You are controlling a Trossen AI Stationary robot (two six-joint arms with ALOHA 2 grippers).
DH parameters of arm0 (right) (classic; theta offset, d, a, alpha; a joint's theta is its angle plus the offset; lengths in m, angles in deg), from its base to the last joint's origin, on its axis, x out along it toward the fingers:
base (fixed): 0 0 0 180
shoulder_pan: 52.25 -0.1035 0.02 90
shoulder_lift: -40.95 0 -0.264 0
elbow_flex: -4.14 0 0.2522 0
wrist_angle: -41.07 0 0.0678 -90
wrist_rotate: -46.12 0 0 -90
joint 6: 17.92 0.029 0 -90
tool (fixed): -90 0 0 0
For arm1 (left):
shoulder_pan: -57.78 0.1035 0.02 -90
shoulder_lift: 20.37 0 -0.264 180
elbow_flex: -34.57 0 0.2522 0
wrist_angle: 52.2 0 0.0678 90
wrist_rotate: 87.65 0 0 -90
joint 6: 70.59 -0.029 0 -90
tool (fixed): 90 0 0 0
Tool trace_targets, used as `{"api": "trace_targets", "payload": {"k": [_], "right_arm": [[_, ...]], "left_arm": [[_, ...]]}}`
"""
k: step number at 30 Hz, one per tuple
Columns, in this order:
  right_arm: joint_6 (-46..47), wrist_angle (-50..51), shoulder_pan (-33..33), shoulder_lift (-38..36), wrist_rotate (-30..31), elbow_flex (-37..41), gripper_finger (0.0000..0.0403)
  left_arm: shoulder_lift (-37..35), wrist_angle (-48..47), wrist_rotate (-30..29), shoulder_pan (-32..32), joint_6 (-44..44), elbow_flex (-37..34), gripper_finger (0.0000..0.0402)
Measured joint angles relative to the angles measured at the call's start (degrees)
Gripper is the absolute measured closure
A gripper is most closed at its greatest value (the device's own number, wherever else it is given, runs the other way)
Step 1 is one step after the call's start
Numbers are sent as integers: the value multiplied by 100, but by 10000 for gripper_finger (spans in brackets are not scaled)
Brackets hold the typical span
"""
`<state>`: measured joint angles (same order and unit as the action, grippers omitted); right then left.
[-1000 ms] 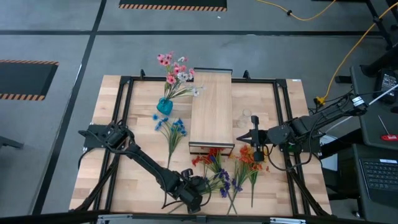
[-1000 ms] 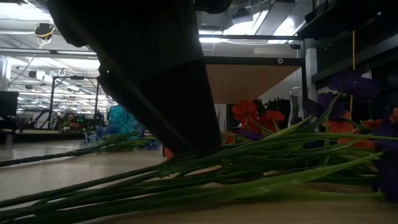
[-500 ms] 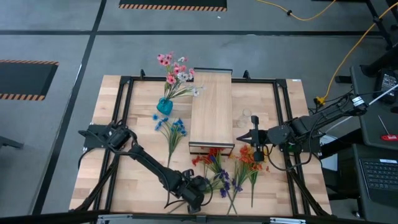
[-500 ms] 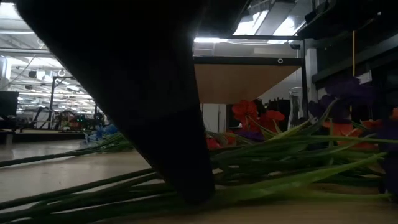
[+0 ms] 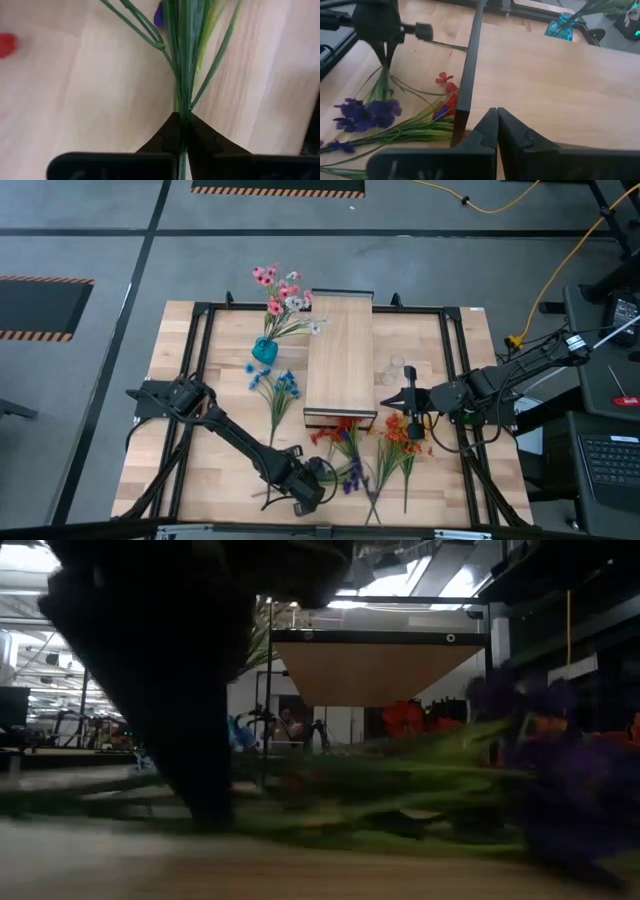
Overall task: Pick and place flowers into a vace then onto a shelf
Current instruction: Put the violet flowers into the blue vase
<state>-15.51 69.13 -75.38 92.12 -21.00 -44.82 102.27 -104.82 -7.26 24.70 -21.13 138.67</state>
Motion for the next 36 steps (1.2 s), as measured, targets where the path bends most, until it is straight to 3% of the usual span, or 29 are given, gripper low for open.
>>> {"api": "trace_targets", "payload": {"k": [5,18,23,29,36], "right_arm": [[27,13,0,0,2,0,395],[22,45,0,0,2,2,395],[18,106,1,0,1,1,395],[20,109,2,0,0,2,395],[2,105,0,4,-200,2,395]], "left_arm": [[-490,-629,-545,-124,-51,0,394],[-1674,-1977,-1299,-365,-395,0,396],[-2075,-1927,-1727,-485,-639,0,397],[-2205,-1838,-1770,-485,-806,-15,397],[-2476,-7,-1555,-523,-1137,-1255,398]]}}
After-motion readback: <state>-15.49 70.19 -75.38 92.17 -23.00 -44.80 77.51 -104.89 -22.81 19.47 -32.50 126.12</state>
